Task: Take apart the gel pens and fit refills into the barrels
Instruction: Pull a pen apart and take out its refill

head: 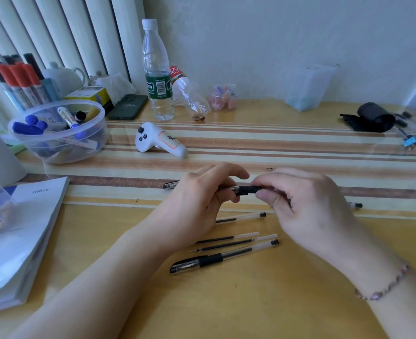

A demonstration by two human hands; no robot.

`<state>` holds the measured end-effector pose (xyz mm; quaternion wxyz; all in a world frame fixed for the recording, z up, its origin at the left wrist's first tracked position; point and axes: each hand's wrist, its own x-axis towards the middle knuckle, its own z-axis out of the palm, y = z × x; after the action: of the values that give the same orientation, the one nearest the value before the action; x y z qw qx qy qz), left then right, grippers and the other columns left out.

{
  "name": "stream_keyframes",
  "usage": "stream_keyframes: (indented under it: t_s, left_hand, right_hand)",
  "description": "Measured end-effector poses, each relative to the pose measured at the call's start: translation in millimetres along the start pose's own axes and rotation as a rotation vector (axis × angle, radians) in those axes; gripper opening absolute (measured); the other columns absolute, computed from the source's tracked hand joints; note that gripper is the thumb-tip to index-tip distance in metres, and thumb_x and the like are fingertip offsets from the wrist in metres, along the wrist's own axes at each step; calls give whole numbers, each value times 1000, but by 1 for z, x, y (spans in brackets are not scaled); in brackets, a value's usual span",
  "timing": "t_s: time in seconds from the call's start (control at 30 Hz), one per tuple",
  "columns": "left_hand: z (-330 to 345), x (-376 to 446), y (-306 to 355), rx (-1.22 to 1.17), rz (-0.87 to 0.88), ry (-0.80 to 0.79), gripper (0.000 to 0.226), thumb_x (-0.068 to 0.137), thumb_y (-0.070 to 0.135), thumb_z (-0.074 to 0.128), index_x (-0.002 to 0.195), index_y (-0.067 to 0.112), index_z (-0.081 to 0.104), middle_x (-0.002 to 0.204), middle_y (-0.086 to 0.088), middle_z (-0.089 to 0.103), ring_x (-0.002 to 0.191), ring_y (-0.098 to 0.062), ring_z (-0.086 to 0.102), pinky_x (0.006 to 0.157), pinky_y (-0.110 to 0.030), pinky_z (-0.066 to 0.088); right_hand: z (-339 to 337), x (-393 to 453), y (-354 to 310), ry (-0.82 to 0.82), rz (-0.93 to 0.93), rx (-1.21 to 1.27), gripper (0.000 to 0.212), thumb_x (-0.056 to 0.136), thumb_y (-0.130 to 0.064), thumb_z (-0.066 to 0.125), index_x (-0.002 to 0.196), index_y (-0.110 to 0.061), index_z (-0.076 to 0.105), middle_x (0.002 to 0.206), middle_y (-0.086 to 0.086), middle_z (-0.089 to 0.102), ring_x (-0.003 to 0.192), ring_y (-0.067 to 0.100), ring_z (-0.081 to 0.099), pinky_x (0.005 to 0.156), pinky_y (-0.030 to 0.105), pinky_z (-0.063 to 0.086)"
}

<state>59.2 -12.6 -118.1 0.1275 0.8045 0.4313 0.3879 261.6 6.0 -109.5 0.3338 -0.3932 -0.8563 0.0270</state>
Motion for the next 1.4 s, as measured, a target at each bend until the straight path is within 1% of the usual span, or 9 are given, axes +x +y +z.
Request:
stream_keyframes:
  t_s: [0.3,0.37,0.47,0.57,0.67,0.73,1.0,1.23,1.4]
  left_hand:
    - [0,-3,5,-26,2,2,35,91,-8,55,118,12,60,86,0,71,88,-6,67,81,-22,51]
    - [0,-3,4,-28,13,-3,32,92,-5,55,119,13,60,89,-1,70,90,-7,67,82,-23,51]
    - [1,-3,2,9,-13,-35,30,95,15,59,125,19,56,101,4,66,95,-3,61,83,-14,46]
    - [-7,-2,-6,118,-41,-98,42,92,44,56,128,22,53,111,14,59,99,5,50,86,-10,40]
    - [-20,-2,-18,221,-56,-189,37,86,50,61,114,26,62,101,17,61,97,2,52,86,-20,44]
    - [-26,-3,-21,249,-75,-251,32,82,51,65,106,31,65,96,21,60,95,2,50,82,-17,42]
    - [-24,-5,-20,225,-104,-400,30,79,48,72,104,34,66,97,21,62,99,-3,51,85,-18,42]
    - [-26,-5,-18,173,-128,-453,38,74,54,74,107,37,64,98,23,62,102,-3,52,86,-24,44]
    - [-25,-5,-18,166,-118,-459,37,73,51,77,105,37,64,96,23,61,102,-1,51,86,-17,41]
  right_hand:
    - [-1,1,-4,17,-31,14,14,82,-6,71,92,-13,78,71,-7,65,59,18,58,51,30,47]
    - [-4,2,-3,1,-37,18,13,85,-11,67,92,-16,77,72,-7,66,59,19,58,50,32,48]
    - [-9,4,8,-56,-7,-15,14,87,-24,63,96,-25,73,76,-16,65,64,12,59,57,31,50]
    - [-22,9,45,47,262,-52,16,85,-24,66,99,-33,66,85,-21,64,76,-1,59,64,17,42]
    - [-25,8,82,38,521,-83,14,87,-19,69,87,-32,63,86,-19,62,79,4,59,59,14,35]
    - [-17,7,90,-27,579,-79,19,85,-18,71,81,-34,62,83,-18,61,78,-1,56,57,15,36]
    - [-4,5,97,-84,570,-102,23,82,-17,74,72,-35,65,70,-6,61,63,11,57,48,23,37]
    - [-2,4,97,-93,565,-133,19,84,-21,73,75,-36,66,70,-8,61,61,10,56,47,21,35]
    - [-3,5,98,-86,556,-128,16,85,-23,71,79,-37,67,71,-10,61,63,7,56,49,20,36]
